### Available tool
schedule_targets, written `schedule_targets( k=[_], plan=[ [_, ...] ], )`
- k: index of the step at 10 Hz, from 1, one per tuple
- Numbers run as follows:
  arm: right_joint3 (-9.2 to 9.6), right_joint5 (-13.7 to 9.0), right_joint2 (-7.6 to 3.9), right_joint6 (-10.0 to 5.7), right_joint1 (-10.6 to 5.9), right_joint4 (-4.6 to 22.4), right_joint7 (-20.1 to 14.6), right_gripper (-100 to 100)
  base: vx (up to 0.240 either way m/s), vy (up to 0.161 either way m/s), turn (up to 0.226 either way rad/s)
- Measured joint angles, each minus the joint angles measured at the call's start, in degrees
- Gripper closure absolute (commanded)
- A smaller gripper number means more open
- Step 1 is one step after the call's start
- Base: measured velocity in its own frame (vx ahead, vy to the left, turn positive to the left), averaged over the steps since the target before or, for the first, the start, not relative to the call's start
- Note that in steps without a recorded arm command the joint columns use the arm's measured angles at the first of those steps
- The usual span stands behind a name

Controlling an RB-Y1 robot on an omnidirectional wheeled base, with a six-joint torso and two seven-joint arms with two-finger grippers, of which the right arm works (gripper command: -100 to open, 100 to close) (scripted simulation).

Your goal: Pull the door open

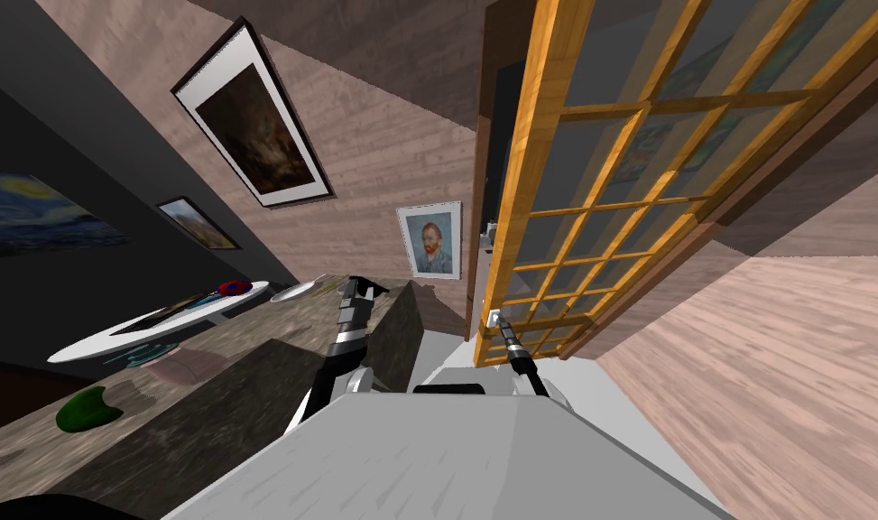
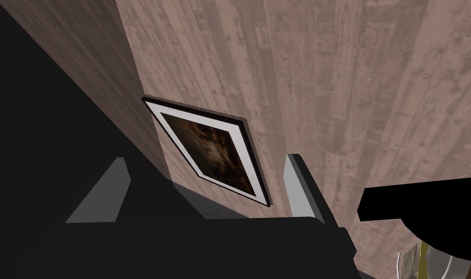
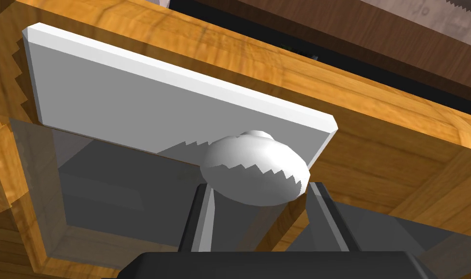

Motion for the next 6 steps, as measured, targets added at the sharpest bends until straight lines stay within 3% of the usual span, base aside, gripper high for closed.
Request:
schedule_targets(
  k=[3,4,6],
  plan=[
    [0.07,0.03,-0.02,0.74,0.55,-1.04,-0.24,100,0.004,-0.002,0.003],
    [-0.10,-0.07,-0.09,-0.40,-0.76,1.39,-0.09,100,-0.008,0.001,0.012],
    [-0.15,-0.42,-0.60,-0.30,-0.36,0.92,-1.14,100,-0.023,-0.030,0.024]
  ],
)
